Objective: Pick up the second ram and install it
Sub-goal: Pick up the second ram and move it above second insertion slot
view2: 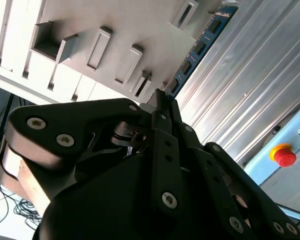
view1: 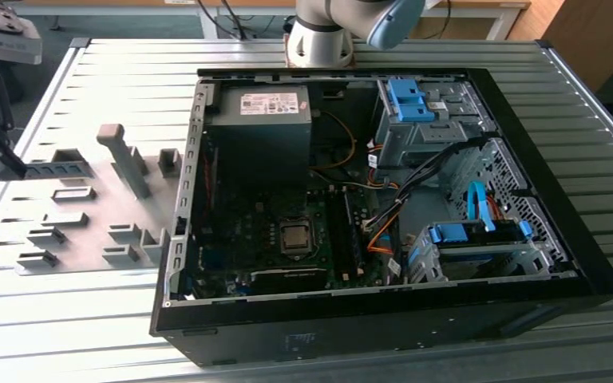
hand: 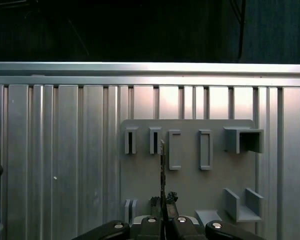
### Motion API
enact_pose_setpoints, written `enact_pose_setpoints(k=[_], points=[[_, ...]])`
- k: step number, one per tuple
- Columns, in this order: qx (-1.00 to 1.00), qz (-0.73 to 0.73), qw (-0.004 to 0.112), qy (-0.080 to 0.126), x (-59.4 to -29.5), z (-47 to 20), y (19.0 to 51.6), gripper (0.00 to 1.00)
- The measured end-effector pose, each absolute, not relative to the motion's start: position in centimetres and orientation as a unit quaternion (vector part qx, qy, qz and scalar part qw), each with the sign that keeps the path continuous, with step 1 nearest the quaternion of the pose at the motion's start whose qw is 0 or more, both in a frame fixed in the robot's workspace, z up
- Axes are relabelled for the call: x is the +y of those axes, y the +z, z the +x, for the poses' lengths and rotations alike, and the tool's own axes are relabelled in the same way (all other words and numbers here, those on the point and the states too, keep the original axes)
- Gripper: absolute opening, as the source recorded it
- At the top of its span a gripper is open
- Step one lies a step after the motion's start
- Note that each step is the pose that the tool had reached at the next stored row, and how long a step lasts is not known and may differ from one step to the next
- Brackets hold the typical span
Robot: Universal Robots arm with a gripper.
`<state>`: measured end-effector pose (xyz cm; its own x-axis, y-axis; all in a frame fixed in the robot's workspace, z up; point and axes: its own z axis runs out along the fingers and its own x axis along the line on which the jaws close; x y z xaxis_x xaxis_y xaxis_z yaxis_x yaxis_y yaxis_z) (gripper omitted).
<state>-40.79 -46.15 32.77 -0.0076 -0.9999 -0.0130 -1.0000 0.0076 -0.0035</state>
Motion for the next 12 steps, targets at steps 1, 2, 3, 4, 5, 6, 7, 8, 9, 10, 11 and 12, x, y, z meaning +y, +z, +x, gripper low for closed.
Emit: enact_pose_setpoints(k=[1,2,3,4,5,6,7,8,9,10,11,12], points=[[0.71,-0.704,0.006,0.003,-46.1,-40.8,33.0,0.14],[0.71,-0.704,0.006,0.003,-46.1,-40.8,33.2,0.14],[0.71,-0.704,0.006,0.003,-46.1,-40.8,33.4,0.14],[0.71,-0.704,0.006,0.003,-46.1,-40.8,33.7,0.14],[0.71,-0.704,0.006,0.003,-46.1,-40.8,33.9,0.14],[0.71,-0.704,0.006,0.003,-46.1,-40.8,34.1,0.14],[0.71,-0.704,0.006,0.003,-46.1,-40.8,34.3,0.14],[0.71,-0.704,0.006,0.003,-46.1,-40.8,34.5,0.14],[0.71,-0.704,0.006,0.003,-46.1,-40.8,34.6,0.14],[0.71,-0.704,0.006,0.003,-46.1,-40.8,34.8,0.14],[0.71,-0.704,0.006,0.003,-46.1,-40.8,35.0,0.14],[0.71,-0.704,0.006,0.003,-46.2,-40.8,35.2,0.14]])
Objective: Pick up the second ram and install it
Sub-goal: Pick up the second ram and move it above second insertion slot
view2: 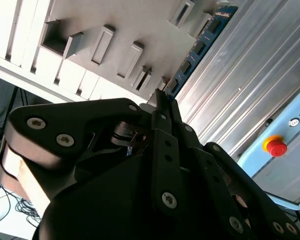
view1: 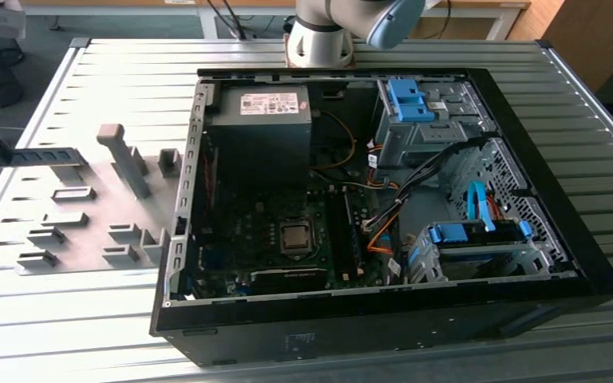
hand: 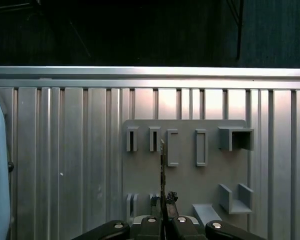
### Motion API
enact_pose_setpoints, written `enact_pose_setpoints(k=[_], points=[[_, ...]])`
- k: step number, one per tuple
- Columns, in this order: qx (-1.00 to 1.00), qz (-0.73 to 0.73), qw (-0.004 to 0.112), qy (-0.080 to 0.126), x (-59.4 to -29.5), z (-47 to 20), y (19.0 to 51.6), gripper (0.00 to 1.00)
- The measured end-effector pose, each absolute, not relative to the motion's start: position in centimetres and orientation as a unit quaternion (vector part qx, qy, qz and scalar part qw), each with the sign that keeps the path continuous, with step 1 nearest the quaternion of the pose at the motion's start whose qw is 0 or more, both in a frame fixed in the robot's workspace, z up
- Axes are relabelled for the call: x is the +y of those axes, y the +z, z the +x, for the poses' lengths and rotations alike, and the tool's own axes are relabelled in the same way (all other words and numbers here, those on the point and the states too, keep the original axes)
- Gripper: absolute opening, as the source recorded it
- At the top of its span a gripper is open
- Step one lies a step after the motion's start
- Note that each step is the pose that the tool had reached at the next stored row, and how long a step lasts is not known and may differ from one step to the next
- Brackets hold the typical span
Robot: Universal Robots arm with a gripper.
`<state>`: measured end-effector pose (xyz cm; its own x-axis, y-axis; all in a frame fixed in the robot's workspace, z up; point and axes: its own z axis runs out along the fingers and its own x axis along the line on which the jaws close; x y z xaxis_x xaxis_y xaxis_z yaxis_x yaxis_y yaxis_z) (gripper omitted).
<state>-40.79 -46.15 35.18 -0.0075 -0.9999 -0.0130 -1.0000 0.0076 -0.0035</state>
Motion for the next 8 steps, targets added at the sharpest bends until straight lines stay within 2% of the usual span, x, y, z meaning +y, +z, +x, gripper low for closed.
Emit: enact_pose_setpoints(k=[8], points=[[0.71,-0.704,0.006,0.003,-46.1,-40.8,36.6,0.14]])
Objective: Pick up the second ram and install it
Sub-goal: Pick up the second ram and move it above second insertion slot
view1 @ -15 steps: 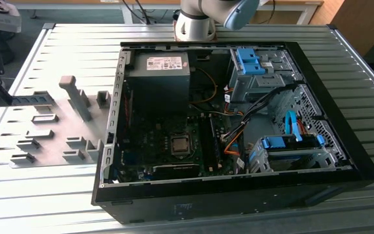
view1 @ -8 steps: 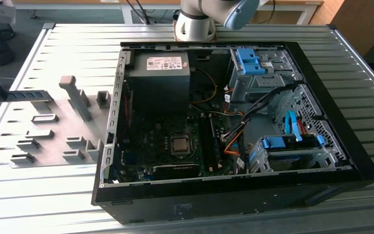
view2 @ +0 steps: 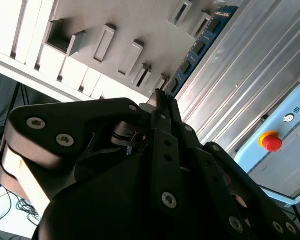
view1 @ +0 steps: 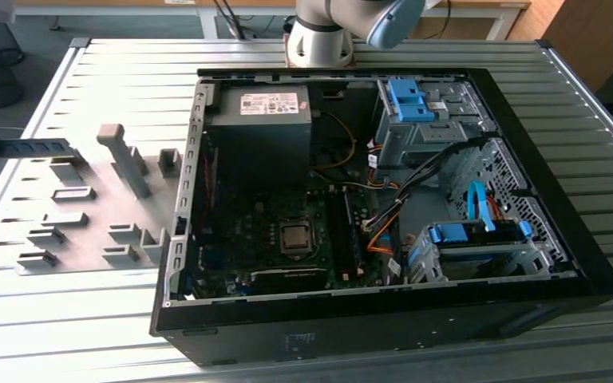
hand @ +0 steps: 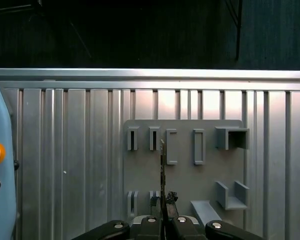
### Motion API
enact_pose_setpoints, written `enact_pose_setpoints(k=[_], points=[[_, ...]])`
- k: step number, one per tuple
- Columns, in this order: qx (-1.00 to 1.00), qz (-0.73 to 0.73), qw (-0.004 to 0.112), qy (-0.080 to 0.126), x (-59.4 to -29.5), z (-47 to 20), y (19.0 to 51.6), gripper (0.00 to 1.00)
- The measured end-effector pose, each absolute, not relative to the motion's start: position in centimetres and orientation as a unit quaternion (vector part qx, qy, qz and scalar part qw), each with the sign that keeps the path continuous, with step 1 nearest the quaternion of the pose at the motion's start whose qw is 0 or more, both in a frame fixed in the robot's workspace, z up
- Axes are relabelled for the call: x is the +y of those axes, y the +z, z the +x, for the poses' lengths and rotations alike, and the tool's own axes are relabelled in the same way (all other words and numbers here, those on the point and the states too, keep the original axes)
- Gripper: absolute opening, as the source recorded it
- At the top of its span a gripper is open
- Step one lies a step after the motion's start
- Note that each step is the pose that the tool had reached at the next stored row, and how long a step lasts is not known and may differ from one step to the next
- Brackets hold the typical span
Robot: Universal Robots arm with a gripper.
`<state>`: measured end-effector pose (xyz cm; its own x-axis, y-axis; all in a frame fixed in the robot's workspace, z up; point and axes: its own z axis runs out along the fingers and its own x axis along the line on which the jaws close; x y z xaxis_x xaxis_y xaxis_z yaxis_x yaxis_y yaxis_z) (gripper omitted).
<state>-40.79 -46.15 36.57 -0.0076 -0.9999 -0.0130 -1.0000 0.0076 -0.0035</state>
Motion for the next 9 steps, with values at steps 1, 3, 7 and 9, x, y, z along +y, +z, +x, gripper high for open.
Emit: enact_pose_setpoints(k=[1,3,7,9], points=[[0.71,-0.704,0.006,0.003,-46.1,-40.8,36.7,0.14],[0.71,-0.704,0.006,0.003,-46.1,-40.8,37.1,0.14],[0.71,-0.704,0.006,0.003,-46.1,-40.8,37.9,0.14],[0.71,-0.704,0.006,0.003,-46.1,-40.8,38.4,0.14]])
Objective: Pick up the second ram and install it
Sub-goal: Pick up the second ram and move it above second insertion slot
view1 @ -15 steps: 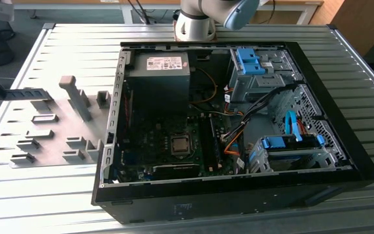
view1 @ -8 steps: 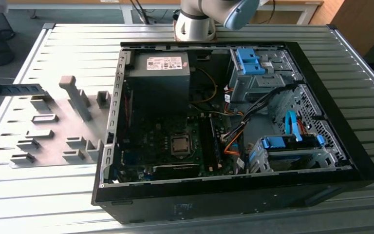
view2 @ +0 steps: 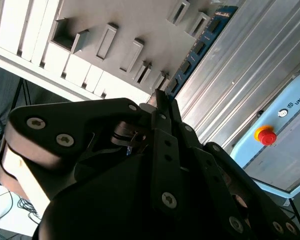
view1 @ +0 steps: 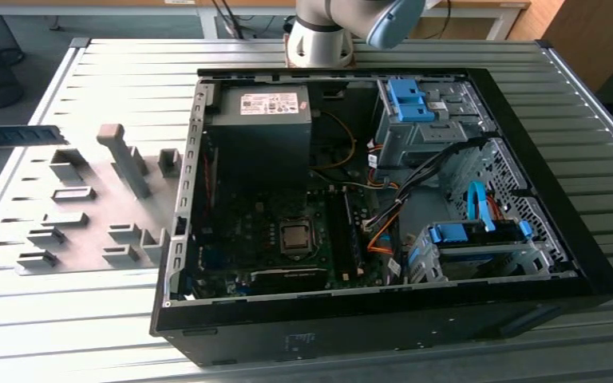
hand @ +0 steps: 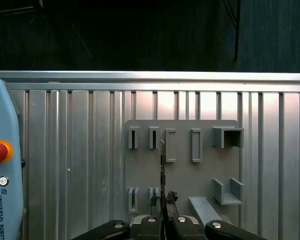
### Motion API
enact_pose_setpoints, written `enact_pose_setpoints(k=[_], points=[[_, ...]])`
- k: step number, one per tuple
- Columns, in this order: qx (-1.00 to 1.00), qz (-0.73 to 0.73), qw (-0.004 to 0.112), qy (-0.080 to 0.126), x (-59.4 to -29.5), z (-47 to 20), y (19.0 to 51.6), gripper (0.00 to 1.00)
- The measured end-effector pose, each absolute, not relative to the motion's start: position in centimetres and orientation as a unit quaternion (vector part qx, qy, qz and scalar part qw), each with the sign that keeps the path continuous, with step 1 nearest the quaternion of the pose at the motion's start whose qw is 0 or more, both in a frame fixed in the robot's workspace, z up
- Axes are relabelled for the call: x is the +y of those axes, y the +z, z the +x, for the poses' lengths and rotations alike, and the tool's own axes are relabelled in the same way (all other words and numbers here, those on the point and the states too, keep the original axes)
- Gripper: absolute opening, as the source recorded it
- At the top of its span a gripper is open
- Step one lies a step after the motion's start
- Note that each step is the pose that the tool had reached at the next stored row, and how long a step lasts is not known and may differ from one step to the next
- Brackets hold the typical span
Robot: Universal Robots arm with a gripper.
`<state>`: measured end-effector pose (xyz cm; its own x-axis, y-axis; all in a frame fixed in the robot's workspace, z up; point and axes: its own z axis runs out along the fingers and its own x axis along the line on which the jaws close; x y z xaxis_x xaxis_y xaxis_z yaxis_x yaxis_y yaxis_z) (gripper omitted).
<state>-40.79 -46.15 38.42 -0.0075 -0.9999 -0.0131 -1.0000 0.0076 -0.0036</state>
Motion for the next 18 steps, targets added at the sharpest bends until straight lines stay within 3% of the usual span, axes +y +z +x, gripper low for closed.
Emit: enact_pose_setpoints(k=[18], points=[[0.71,-0.704,0.006,0.003,-46.15,-40.31,39.5,0.14]])
